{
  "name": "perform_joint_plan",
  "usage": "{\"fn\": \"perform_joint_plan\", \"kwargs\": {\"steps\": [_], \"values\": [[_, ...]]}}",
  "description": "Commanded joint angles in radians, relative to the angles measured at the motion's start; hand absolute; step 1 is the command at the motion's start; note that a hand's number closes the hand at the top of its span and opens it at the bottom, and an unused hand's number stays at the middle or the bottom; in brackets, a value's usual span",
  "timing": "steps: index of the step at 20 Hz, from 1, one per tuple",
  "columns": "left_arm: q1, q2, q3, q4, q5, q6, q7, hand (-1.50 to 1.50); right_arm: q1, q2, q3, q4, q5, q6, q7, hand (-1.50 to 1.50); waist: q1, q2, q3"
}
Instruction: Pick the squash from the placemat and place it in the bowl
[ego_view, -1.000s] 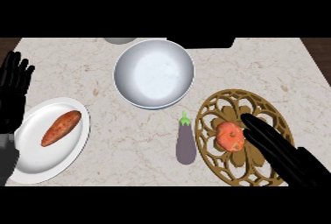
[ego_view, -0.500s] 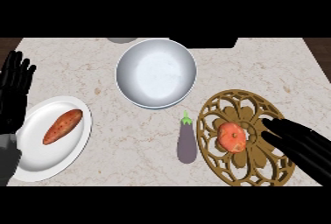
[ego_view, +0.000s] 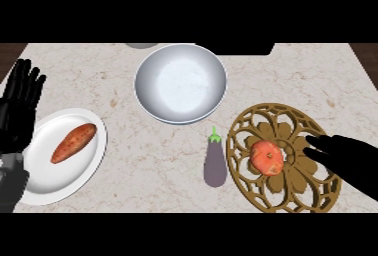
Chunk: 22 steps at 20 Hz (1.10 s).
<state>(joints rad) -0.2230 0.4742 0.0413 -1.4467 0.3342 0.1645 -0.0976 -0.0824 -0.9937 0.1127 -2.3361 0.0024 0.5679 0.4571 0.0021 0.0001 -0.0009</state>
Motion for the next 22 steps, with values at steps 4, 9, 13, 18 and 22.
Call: {"fn": "perform_joint_plan", "kwargs": {"steps": [4, 9, 13, 18, 22], "values": [[-0.047, -0.035, 0.019, 0.012, -0.037, -0.004, 0.038, 0.0, -0.081, 0.146, 0.091, 0.104, 0.138, 0.085, 0.016, -1.5, 0.002, 0.001, 0.001], [0.005, -0.047, 0.041, 0.024, -0.054, -0.058, -0.016, 0.0, -0.081, 0.24, 0.106, 0.206, 0.244, 0.109, -0.065, -1.5, 0.002, 0.001, 0.001], [-0.042, -0.072, 0.029, -0.007, -0.084, -0.018, 0.036, 0.0, -0.053, 0.262, 0.076, 0.311, 0.34, 0.096, -0.177, -1.5, 0.0, 0.001, 0.002], [0.008, -0.068, 0.068, -0.058, -0.086, -0.04, 0.054, 0.0, -0.016, 0.323, 0.11, 0.394, 0.476, 0.054, -0.278, -1.5, 0.0, 0.0, 0.002], [0.031, -0.089, 0.071, -0.124, -0.095, -0.041, 0.1, 0.0, -0.061, 0.412, 0.158, 0.46, 0.573, 0.024, -0.3, -1.5, 0.004, 0.0, 0.001]]}}
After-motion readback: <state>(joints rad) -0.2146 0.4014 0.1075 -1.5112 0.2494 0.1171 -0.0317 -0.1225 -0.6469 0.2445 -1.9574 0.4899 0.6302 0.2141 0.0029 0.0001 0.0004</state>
